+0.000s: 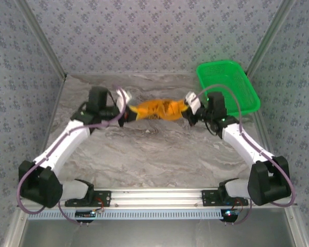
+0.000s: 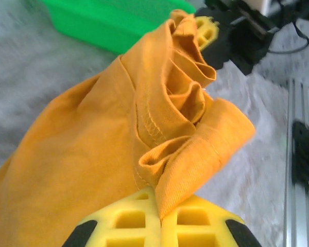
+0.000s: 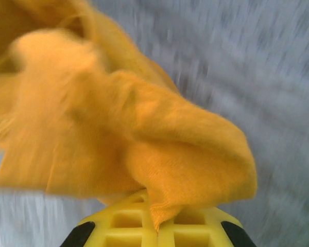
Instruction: Fold the inside-out t-shirt
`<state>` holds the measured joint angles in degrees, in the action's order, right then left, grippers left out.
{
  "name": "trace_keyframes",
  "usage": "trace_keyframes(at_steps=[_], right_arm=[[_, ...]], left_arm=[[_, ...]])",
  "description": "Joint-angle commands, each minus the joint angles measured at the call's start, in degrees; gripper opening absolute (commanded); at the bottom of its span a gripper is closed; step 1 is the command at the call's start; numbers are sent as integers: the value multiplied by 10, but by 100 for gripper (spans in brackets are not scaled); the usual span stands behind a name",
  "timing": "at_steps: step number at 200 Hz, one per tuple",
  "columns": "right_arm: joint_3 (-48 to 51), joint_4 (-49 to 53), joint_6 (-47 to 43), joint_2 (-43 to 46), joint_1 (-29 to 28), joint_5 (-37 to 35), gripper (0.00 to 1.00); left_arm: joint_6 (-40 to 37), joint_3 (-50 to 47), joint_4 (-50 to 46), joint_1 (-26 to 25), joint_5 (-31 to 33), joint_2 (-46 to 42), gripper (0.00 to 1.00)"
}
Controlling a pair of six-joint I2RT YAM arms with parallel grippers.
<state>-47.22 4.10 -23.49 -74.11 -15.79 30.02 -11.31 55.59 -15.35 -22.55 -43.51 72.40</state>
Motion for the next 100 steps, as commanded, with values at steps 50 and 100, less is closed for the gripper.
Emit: trace_keyframes(at_steps=[50, 100], right_arm=[[180, -7, -10, 164, -18, -84, 0], [160, -24, 17, 173, 19, -29, 0]], left_arm=[[8, -205, 109, -65, 73, -43, 0], [30, -141, 62, -67, 51, -43, 0]])
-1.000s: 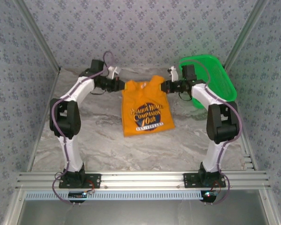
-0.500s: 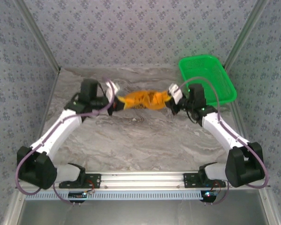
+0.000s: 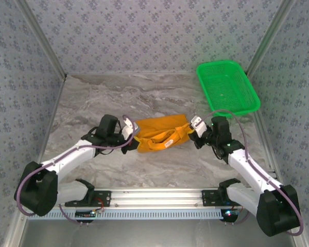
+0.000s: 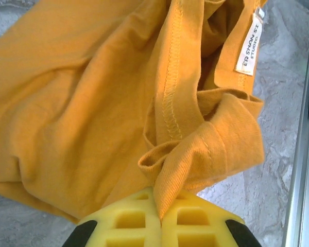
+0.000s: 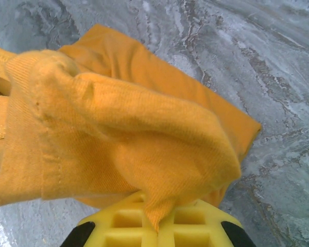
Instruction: Fold the inside-out t-shirt
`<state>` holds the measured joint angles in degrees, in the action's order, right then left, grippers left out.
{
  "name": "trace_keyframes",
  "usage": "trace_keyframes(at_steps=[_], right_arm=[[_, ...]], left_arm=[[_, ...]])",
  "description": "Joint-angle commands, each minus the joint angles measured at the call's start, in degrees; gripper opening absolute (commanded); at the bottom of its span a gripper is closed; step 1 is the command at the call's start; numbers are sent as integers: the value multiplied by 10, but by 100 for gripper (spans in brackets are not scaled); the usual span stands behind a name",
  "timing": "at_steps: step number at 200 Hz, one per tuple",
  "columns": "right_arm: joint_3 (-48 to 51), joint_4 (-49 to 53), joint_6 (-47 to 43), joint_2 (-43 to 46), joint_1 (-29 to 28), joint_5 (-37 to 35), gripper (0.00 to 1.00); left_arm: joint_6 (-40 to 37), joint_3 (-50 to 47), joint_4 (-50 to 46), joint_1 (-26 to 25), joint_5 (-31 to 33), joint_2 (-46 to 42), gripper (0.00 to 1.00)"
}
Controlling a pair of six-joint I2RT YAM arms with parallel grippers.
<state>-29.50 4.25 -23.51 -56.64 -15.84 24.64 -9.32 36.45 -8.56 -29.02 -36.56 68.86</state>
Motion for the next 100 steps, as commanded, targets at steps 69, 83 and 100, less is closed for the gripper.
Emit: trace_keyframes(at_steps=[69, 83, 100], right_arm=[[-138, 56, -2, -93, 60, 92, 0], [-164, 66, -8, -131, 64, 105, 0], [-202, 87, -4, -182, 67, 97, 0]], left_arm=[[97, 111, 2, -3, 1, 8, 0], [106, 133, -10, 4, 8, 40, 0], [114, 151, -14, 17, 14, 72, 0]])
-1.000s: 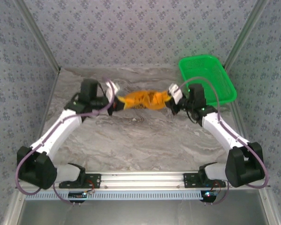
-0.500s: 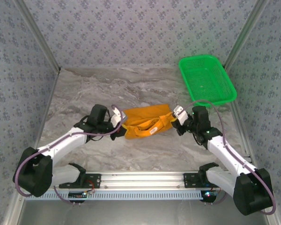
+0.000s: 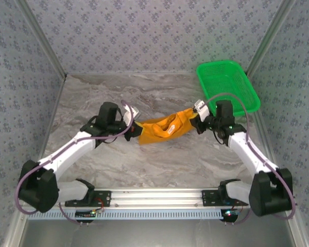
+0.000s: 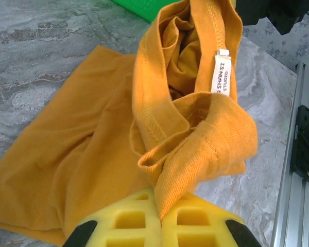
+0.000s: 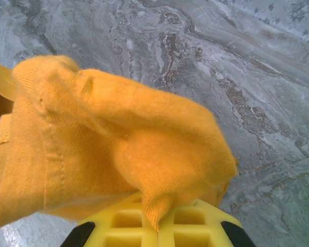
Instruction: Fold the inside-out t-shirt
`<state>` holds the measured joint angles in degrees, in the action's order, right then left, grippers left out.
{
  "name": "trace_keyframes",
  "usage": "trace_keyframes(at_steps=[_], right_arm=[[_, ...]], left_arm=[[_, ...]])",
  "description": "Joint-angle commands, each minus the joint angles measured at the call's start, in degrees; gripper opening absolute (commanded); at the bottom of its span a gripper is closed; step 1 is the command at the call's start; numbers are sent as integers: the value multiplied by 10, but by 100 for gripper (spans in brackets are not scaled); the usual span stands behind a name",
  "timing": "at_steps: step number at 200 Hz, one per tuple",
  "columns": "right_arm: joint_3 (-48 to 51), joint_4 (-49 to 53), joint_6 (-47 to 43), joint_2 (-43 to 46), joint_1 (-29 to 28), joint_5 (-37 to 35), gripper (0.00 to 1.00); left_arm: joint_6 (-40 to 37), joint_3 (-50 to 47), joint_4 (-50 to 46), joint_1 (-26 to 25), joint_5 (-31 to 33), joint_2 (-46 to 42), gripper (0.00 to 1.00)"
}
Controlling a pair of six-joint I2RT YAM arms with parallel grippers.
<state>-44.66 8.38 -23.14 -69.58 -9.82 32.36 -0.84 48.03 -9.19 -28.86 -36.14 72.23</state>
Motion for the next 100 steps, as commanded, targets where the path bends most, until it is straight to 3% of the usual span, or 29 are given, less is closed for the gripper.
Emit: trace_keyframes(at_steps=[1, 62, 94, 100], right_arm=[[-53, 47, -8, -56, 7, 19, 0], [-190, 116, -1, -234, 8, -9, 0], [-271, 144, 45, -340, 2, -82, 0], [-290, 164, 56, -360, -2, -100, 5]], left_arm=[[30, 36, -7, 17, 9, 39, 0], [18, 86, -2, 69, 20, 159, 0], [27, 110, 2, 96, 42, 264, 0], [30, 113, 5, 99, 44, 282, 0]])
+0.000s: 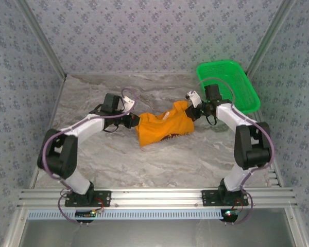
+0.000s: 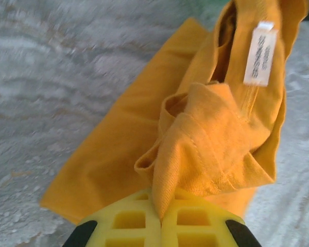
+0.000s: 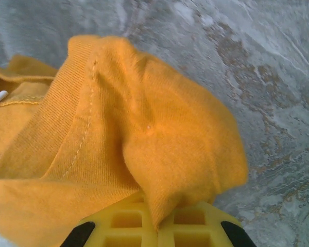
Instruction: Fold the inside-out t-shirt
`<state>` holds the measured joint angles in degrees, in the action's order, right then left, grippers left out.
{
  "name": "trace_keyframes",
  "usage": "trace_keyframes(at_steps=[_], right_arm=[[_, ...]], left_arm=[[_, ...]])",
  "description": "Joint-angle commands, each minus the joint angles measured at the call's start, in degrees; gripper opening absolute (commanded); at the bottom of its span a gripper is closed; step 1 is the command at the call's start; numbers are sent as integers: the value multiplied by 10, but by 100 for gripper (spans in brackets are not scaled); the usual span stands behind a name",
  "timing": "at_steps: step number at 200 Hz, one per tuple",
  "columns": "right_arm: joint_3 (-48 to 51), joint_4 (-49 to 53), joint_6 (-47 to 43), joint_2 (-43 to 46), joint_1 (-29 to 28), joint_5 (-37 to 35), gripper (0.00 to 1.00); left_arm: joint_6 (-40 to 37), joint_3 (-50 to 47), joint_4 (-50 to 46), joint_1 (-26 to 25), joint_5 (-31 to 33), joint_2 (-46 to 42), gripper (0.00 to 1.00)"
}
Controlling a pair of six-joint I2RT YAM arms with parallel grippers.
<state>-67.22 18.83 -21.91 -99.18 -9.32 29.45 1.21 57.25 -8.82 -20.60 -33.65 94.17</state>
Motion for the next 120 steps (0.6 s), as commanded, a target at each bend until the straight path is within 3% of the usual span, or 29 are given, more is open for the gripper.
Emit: trace_keyframes(at_steps=[1, 8, 18, 34, 48, 88, 109, 120], right_arm=[[-66, 61, 46, -69, -7, -73, 6], [-86, 84, 61, -92, -9, -96, 14], [-102, 100, 88, -116, -10, -136, 18], [-114, 123, 108, -133, -8, -149, 31], [-104, 116, 117, -123, -9, -153, 40], [-81, 90, 144, -17, -15, -169, 43], [-78, 82, 152, 44, -45, -166, 43], [-65, 56, 191, 65, -62, -158, 43]], left_arm=[[10, 22, 2, 17, 20, 67, 0], [15, 28, -1, 21, 17, 90, 5], [32, 40, -8, 25, 17, 115, 14], [61, 54, -22, 28, 27, 130, 35], [69, 57, -32, 28, 49, 117, 40], [73, 118, -115, 27, 85, 45, 50], [111, 149, -145, 23, 108, -6, 52], [155, 155, -144, 10, 127, -25, 59]])
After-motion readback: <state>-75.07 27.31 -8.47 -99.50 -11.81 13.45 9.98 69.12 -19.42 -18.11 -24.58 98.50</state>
